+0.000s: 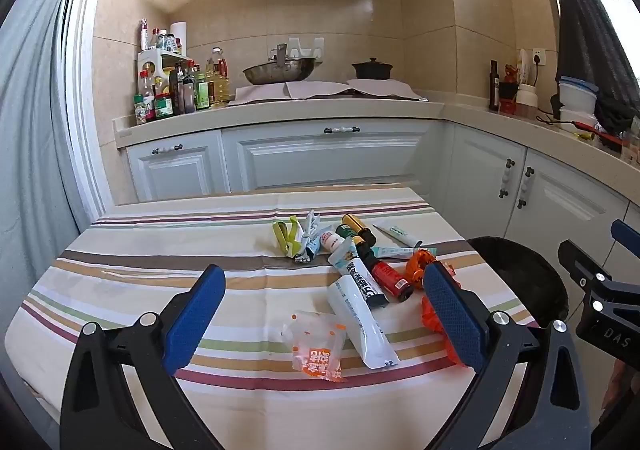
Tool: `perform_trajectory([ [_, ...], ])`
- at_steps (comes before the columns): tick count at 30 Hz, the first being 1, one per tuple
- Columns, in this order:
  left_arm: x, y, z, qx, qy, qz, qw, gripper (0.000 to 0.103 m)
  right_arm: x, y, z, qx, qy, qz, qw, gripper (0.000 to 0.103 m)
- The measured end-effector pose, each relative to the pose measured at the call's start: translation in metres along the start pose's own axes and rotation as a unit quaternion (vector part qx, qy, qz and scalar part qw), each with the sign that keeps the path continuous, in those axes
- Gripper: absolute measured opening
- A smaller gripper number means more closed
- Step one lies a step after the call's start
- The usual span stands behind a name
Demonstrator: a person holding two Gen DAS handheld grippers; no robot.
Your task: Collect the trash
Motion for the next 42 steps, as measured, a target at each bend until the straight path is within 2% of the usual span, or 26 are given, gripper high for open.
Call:
perform_trajectory([
  [14, 0.004, 0.004, -0.004, 0.001, -0.004, -0.002, 1.0000, 0.097, -0.001, 0.000, -0.015, 0.000, 0.000, -0.002, 1.000, 0.100],
  [42, 0.004, 0.002, -0.002, 0.007, -0.003, -0.003, 1.0000, 0.097, 0.004, 0.001, -0.013, -0.005, -0.002, 0.000, 1.000, 0.100],
])
Point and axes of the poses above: each gripper's, at about its wrist camera, not at the fingertips, and x roughly against the way its jaws point, z to its left, y to its top, the point moved 8 cm from there along -x, roughly the way its jaws point, and after that the axes turned 14 degrees about x, right-handed, at the moved point
